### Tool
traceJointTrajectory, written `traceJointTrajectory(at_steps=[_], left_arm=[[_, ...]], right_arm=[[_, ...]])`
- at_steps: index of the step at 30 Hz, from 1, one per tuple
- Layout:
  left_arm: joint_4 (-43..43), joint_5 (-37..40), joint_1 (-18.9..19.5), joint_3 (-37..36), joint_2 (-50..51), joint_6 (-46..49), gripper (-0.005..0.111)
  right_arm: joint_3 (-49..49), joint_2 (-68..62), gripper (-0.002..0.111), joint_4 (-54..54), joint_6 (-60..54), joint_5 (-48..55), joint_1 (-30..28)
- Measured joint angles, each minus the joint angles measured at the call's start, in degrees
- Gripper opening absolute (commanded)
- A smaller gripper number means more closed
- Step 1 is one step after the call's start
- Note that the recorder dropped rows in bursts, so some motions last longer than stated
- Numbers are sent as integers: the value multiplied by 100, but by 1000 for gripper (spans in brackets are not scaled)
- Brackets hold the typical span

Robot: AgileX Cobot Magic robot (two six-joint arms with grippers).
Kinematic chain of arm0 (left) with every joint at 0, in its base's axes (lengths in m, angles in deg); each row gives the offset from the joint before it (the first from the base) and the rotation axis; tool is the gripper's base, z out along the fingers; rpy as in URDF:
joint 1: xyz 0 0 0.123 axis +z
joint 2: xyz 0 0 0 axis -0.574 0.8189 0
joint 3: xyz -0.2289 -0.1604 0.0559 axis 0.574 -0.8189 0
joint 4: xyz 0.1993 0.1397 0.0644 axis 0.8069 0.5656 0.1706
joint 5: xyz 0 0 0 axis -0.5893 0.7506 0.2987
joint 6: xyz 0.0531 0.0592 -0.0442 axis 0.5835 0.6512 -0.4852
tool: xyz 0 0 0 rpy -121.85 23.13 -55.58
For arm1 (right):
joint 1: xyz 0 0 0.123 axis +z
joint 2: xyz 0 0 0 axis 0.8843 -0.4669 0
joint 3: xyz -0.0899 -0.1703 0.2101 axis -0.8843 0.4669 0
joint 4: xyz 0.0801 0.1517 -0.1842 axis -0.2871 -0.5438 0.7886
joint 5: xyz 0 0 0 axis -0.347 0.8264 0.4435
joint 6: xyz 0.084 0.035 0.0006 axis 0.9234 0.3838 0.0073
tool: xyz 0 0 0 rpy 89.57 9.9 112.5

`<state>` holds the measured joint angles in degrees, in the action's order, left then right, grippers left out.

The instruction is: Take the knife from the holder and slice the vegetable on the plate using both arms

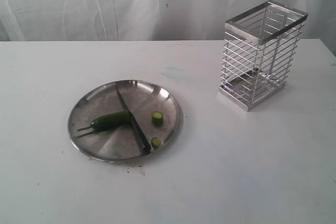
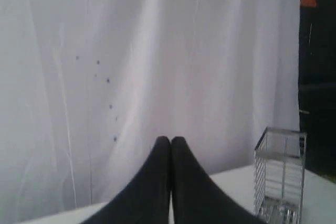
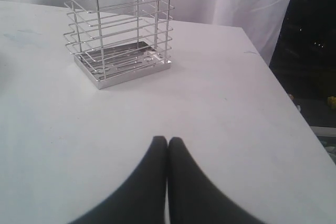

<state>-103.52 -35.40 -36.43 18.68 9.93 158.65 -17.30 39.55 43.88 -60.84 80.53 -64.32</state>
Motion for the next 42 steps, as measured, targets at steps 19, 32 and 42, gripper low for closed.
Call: traceJointTrajectory(at_steps=[19,32,42], left_arm=[[6611,238,10,-612,-600,-4551,0],[8677,869,69,-2688,-1319,-8731,0],[8689,895,69,-2688,-1319,-7743,0]], right_arm=[[0,0,0,0,0,0,0],[0,0,0,0,0,0,0],[0,0,0,-11,0,0,0]])
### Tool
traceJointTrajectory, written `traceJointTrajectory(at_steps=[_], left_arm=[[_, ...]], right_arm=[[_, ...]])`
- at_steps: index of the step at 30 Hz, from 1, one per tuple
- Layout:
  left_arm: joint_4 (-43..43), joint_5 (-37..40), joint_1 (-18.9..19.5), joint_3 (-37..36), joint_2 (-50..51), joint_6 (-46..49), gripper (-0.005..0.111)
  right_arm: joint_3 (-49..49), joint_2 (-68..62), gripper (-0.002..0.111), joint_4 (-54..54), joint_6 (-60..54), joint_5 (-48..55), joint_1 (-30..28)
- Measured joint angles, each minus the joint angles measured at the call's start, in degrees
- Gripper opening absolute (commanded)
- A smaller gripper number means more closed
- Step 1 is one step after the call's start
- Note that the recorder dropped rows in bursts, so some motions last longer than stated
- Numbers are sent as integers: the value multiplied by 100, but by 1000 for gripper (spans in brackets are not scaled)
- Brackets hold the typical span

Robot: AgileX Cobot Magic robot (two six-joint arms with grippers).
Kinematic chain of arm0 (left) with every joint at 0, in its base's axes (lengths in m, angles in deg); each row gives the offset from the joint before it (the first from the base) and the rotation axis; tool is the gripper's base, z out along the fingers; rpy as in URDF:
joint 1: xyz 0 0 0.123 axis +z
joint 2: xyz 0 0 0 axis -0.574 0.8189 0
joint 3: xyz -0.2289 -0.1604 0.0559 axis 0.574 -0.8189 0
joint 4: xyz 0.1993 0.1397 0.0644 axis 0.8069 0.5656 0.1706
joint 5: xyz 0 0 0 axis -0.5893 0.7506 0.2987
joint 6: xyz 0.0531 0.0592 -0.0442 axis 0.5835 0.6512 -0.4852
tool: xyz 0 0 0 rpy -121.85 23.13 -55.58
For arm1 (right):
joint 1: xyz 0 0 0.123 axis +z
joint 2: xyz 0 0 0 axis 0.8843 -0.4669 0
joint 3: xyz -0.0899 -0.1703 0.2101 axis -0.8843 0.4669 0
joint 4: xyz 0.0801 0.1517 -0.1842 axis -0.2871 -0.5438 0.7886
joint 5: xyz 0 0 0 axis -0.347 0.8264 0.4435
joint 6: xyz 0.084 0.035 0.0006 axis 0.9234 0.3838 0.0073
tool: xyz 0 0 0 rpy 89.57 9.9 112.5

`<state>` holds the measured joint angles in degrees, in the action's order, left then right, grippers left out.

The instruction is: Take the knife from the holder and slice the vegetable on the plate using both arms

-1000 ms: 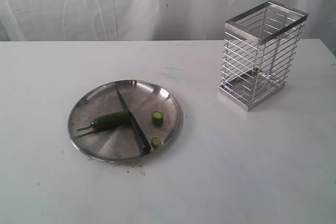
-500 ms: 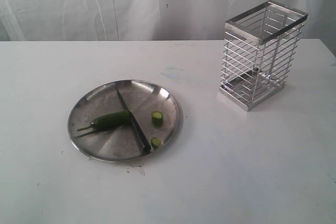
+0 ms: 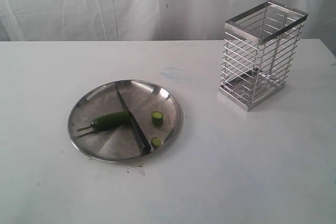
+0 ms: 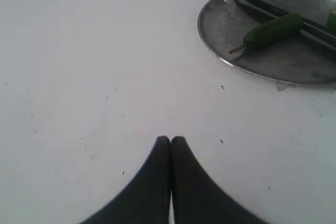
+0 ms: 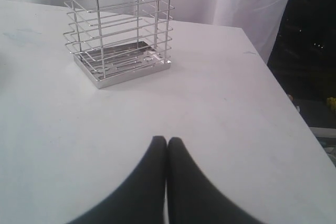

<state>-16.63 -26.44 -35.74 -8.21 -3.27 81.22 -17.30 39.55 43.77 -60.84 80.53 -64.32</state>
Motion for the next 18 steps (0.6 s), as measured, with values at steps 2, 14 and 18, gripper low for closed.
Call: traceJointTrajectory(at_steps=[2,14,18], left_arm=[[0,0,0,0,0,39,0],[0,0,0,0,0,63,0],[0,0,0,0,0,63,0]], right_arm=[[0,0,0,0,0,0,0],[0,0,0,0,0,0,0],[0,0,0,0,0,0,0]])
